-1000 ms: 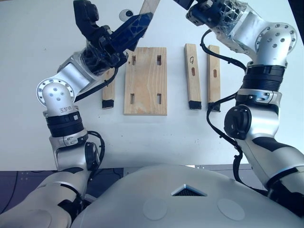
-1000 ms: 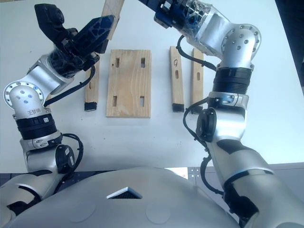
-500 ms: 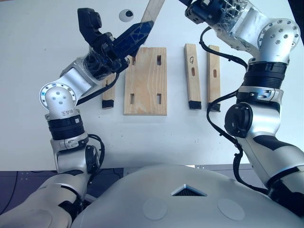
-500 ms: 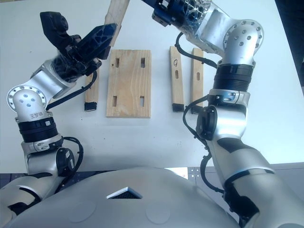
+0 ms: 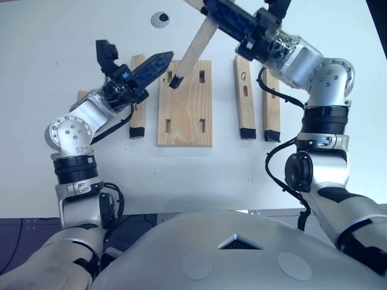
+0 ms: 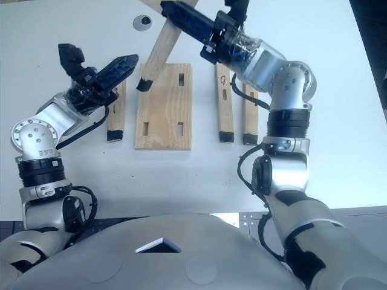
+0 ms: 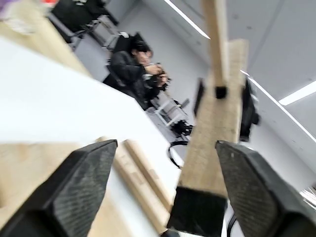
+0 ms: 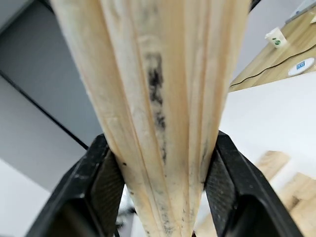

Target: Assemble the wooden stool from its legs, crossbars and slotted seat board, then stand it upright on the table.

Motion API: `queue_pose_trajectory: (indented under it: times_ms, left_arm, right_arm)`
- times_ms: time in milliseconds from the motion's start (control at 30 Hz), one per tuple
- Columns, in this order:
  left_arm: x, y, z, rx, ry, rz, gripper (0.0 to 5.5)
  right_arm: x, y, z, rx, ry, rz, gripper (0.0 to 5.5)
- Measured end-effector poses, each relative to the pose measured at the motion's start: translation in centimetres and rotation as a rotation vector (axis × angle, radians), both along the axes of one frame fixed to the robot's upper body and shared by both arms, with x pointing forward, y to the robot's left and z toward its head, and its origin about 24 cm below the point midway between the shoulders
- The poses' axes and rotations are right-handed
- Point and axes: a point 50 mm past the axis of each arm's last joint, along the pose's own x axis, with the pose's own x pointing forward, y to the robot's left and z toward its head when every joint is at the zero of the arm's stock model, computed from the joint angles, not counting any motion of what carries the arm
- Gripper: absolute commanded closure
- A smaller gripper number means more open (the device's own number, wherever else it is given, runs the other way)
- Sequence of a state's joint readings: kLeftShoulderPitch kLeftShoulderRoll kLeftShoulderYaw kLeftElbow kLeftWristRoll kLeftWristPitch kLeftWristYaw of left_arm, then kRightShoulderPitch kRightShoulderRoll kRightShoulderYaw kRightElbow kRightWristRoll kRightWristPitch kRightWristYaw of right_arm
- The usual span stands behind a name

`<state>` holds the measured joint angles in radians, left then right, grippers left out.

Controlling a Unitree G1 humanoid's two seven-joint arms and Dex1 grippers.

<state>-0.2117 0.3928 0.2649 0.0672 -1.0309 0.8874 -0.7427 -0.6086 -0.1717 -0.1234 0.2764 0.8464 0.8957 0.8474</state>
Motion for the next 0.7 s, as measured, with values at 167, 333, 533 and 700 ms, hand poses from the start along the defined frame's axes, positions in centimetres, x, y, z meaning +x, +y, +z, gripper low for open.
queue_pose_trajectory:
  times_ms: [167,333,533,700]
  left_arm:
    - [0.0,6.1,-1.0,0.068,0.058,0.267,1.37]
    - [0.4,7.9,0.3,0.047,0.019,0.355,1.37]
    - [0.5,7.9,0.1,0.041,0.037,0.386,1.37]
    - [0.5,8.3,0.4,0.036,0.027,0.406,1.37]
  right_arm:
    - [-1.6,-2.2,-2.7,-0.136,-0.122,0.011,3.43]
    - [-3.0,-2.1,-3.5,-0.223,-0.252,0.07,3.43]
    - [-3.1,-2.4,-3.5,-0.28,-0.315,0.087,3.43]
    - [-3.3,-2.0,-3.5,-0.301,-0.369,0.117,3.44]
